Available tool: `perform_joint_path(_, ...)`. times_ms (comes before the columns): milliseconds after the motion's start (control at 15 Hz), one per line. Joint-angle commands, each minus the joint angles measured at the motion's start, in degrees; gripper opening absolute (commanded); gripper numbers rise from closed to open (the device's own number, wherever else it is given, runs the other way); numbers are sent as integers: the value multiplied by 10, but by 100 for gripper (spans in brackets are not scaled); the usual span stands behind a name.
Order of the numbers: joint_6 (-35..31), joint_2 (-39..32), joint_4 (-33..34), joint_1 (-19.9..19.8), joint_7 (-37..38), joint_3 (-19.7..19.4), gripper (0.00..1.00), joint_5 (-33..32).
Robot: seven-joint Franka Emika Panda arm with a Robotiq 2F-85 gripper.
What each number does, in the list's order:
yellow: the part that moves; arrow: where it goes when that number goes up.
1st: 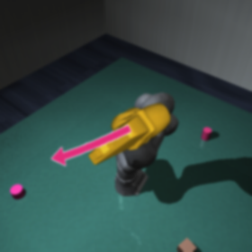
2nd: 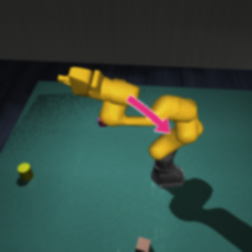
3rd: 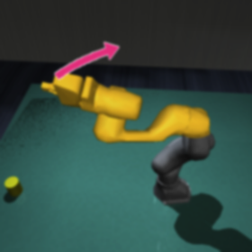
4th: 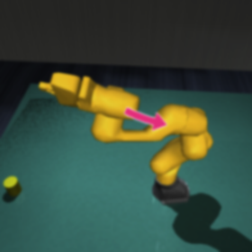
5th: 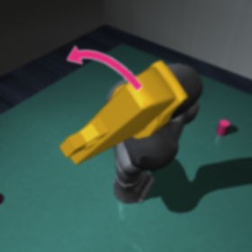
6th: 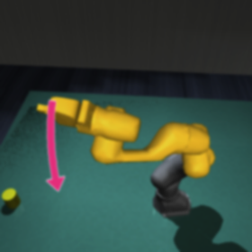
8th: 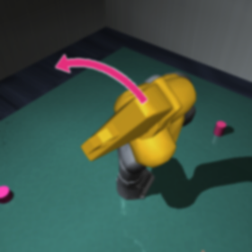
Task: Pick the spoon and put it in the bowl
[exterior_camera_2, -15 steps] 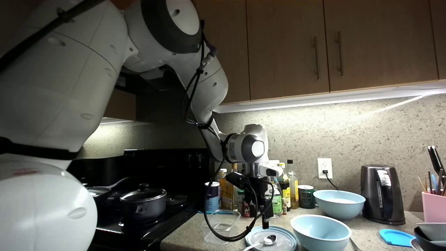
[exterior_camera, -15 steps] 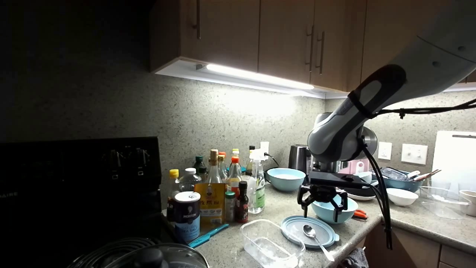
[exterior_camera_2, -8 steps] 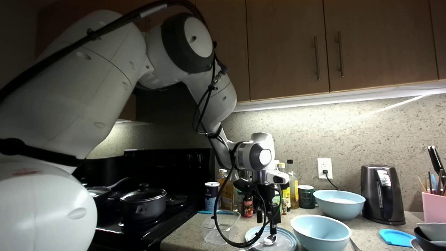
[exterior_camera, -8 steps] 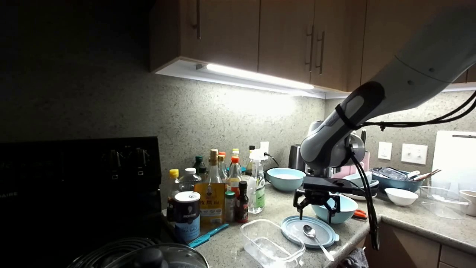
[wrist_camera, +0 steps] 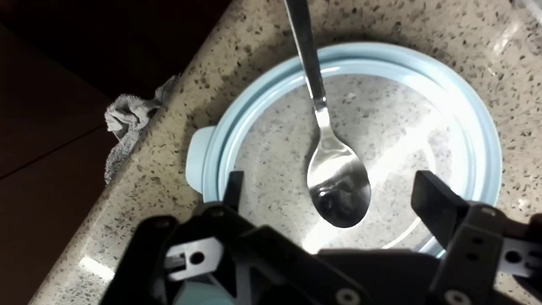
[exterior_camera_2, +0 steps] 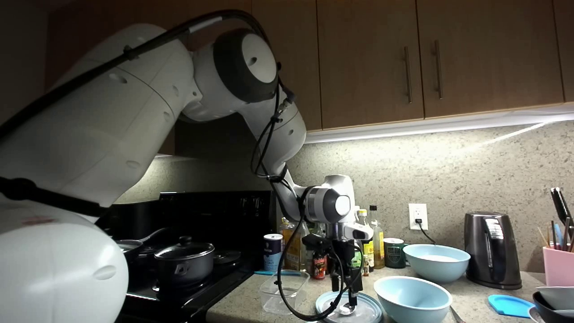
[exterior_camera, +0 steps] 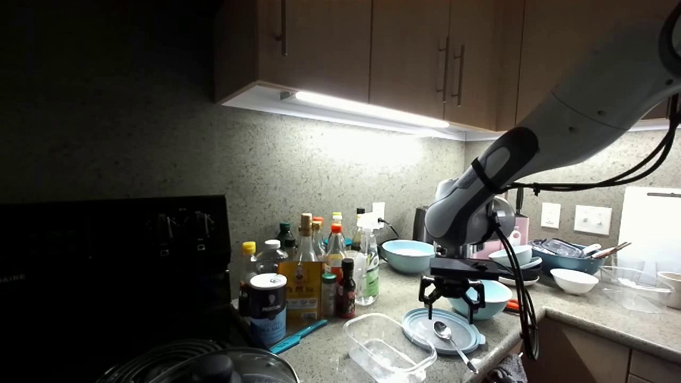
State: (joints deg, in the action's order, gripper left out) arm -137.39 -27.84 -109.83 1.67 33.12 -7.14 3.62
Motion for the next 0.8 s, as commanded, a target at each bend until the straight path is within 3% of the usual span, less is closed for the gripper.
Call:
perform_joint_path(0,19,1,-1,0,1,0,100,10)
perform_joint_path(200,25,1,-5,-6,-7,7,100,27)
perform_joint_path(333,-36,4,-23,12,22,-12,100,2)
perform_joint_path(400,3,-5,-2,3,1,-2,100,14)
perform_joint_path(733,-20,4,-29,9,-19,1,100,6)
